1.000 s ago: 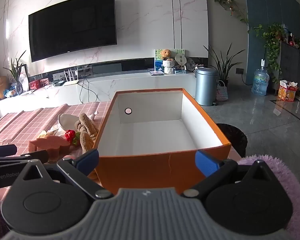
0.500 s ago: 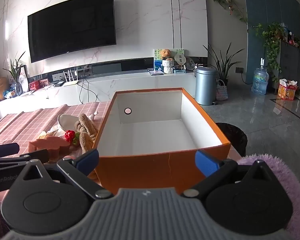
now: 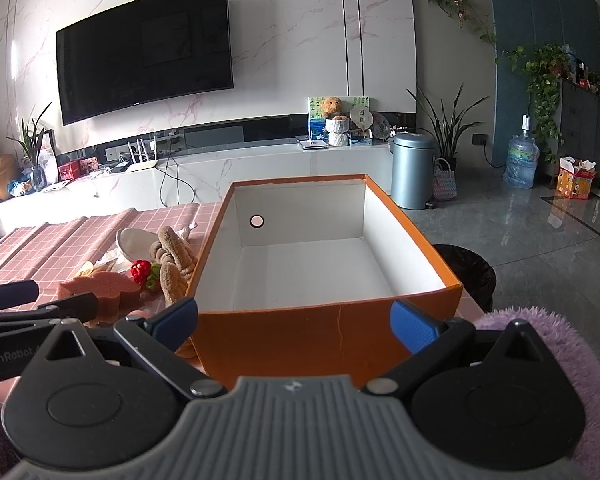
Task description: Organize soft objects
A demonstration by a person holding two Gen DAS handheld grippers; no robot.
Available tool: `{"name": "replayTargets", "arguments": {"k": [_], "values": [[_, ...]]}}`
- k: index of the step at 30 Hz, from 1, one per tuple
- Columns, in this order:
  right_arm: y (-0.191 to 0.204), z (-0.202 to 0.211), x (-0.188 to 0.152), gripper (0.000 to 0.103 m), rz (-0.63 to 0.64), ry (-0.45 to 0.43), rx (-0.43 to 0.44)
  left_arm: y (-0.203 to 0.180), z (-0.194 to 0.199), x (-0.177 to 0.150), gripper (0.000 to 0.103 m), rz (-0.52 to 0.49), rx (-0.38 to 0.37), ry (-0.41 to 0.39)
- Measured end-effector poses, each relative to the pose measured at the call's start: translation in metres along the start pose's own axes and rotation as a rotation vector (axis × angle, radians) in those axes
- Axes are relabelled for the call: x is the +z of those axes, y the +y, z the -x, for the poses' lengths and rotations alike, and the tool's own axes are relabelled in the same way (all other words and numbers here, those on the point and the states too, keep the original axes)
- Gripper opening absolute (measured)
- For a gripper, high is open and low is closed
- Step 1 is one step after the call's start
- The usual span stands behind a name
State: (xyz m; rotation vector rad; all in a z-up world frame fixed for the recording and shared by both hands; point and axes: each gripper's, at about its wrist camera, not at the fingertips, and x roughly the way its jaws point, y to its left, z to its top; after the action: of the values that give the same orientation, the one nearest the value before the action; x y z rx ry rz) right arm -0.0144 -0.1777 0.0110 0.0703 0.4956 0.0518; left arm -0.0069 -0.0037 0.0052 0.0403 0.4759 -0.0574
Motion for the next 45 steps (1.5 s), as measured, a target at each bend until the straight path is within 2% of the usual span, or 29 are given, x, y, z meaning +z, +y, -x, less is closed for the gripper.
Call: {"name": "replayTargets", "arguments": {"k": [45], "values": [[-0.0013,0.0011,0.0029,0.101,-0.006,0.0,-0.001,-0.0045,0.0016,-0.002,0.089,-0.02,-0.01,-0.002]]}}
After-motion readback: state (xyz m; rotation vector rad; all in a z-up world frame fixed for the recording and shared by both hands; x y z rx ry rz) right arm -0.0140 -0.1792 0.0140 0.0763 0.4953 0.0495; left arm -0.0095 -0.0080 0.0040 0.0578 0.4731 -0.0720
